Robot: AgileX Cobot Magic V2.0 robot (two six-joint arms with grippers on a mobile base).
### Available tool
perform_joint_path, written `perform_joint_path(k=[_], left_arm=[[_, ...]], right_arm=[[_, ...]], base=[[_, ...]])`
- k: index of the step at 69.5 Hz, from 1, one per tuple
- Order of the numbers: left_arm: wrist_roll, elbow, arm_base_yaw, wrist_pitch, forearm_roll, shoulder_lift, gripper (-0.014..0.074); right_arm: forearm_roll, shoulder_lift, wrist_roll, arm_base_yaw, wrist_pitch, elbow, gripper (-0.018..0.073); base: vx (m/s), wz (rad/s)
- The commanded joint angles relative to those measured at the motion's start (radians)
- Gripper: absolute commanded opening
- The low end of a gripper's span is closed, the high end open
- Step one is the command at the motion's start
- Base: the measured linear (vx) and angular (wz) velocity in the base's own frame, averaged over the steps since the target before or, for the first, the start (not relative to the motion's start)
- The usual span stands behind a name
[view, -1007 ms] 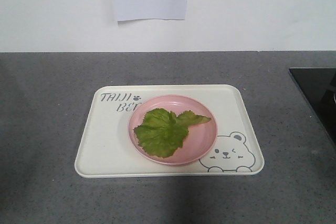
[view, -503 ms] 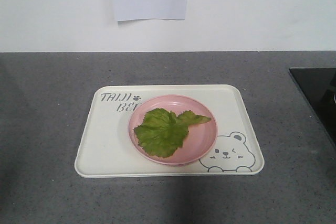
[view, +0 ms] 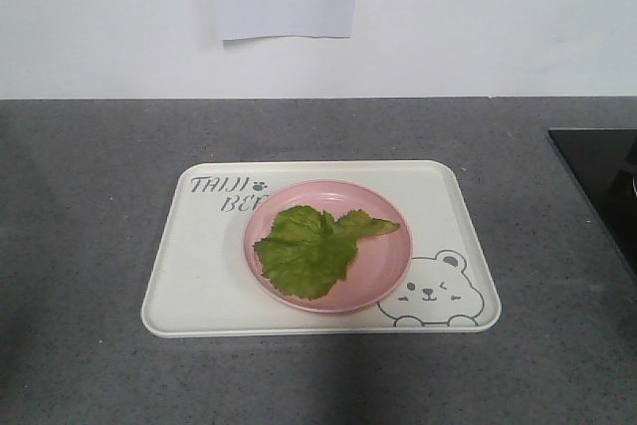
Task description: Transfer vegetables to tray and serve
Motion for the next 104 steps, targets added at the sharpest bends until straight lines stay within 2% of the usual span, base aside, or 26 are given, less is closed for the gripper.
perform_joint_path(k=[1, 20, 30, 38, 52, 60, 69, 80, 93, 104], left_arm=[[-0.008, -0.024, -0.007, -0.058, 0.022, 0.005, -0.0008], [-0.007, -0.024, -0.007, -0.068, 0.025, 0.004, -0.0008], [0.011, -0.002, 0.013, -0.124, -0.012, -0.043, -0.0008], [0.118, 0.061, 0.064, -0.224, -0.078, -0.101, -0.0008], [0.386, 0.214, 0.179, -0.396, -0.295, -0.229, -0.0008], [0.461, 0.305, 0.239, -0.475, -0.387, -0.296, -0.0008], [0.475, 0.400, 0.305, -0.556, -0.461, -0.349, -0.0008], [0.475, 0.502, 0.358, -0.651, -0.484, -0.383, -0.0008], [0.474, 0.593, 0.368, -0.770, -0.475, -0.394, -0.0008], [0.472, 0.592, 0.368, -0.773, -0.455, -0.394, -0.0008]], right_arm=[[-0.024, 0.006, 0.001, 0.002, -0.071, -0.026, -0.0008], [-0.024, 0.006, 0.001, 0.002, -0.071, -0.026, -0.0008], [-0.023, 0.006, 0.001, 0.002, -0.071, -0.026, -0.0008], [-0.023, 0.006, 0.001, 0.002, -0.071, -0.026, -0.0008], [-0.023, 0.006, 0.001, 0.002, -0.071, -0.026, -0.0008], [-0.023, 0.006, 0.001, 0.002, -0.071, -0.026, -0.0008], [-0.023, 0.006, 0.001, 0.002, -0.071, -0.026, -0.0008], [-0.023, 0.006, 0.001, 0.002, -0.071, -0.026, -0.0008], [-0.023, 0.006, 0.001, 0.002, -0.070, -0.026, -0.0008], [-0.023, 0.006, 0.001, 0.002, -0.070, -0.026, -0.0008]], base=[[0.00, 0.00], [0.00, 0.00], [0.00, 0.00], [0.00, 0.00], [0.00, 0.00], [0.00, 0.00], [0.00, 0.00], [0.00, 0.00], [0.00, 0.00], [0.00, 0.00]])
